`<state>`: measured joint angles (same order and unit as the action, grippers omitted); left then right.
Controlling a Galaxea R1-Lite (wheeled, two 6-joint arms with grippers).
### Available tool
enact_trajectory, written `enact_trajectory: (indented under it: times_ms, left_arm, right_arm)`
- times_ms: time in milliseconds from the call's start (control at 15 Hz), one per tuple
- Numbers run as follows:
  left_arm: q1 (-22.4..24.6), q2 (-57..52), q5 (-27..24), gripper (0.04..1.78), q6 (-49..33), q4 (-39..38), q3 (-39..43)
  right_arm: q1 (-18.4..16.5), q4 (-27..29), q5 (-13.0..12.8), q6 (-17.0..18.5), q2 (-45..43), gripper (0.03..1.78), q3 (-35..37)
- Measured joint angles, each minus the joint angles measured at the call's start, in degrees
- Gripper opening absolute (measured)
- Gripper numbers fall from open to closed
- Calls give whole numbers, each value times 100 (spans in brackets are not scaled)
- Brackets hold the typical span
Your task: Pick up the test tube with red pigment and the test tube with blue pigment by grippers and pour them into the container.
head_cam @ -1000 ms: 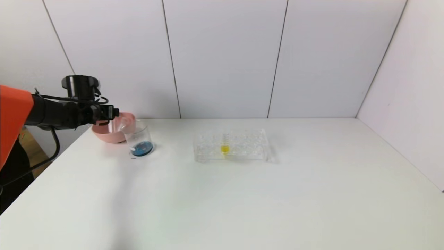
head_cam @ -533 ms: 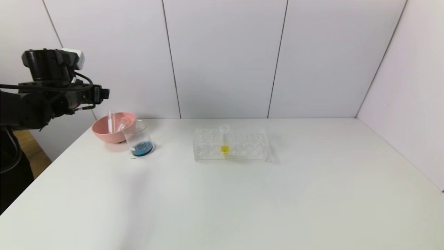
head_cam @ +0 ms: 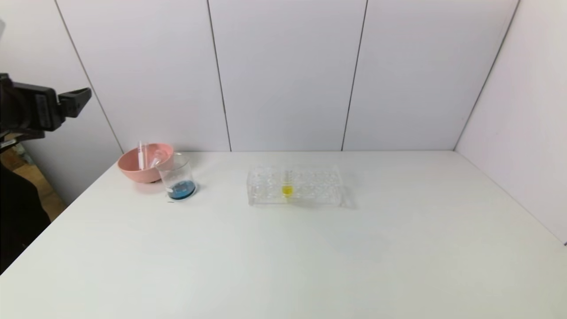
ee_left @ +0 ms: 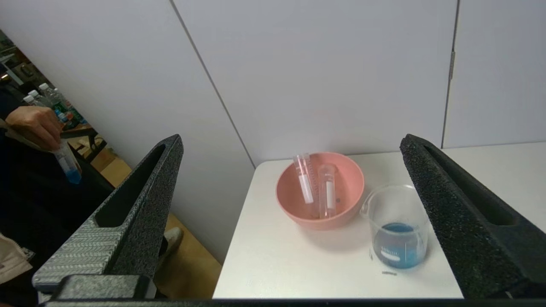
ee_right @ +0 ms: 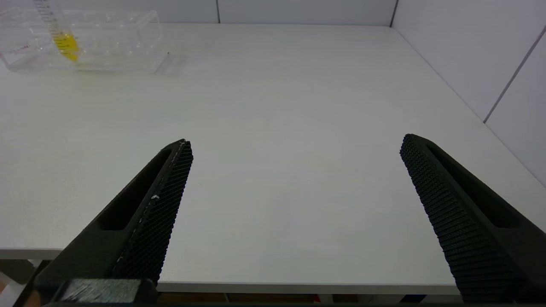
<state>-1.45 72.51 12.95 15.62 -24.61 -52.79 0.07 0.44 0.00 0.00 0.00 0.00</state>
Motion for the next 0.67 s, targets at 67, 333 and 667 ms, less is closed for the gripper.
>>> enact_trajectory:
  times_ms: [67,333,667]
  left_arm:
    - [-23,-464,2,178,9,89,351]
    - [-33,-2302,-7,178,94,315,1820]
    - [33,-4498,-177,178,474,358,3493]
  right_arm:
    - [-2,-2,0,-2,0,177,0]
    - [0,-2,0,-2,0,177,0]
    - [0,-2,0,-2,0,177,0]
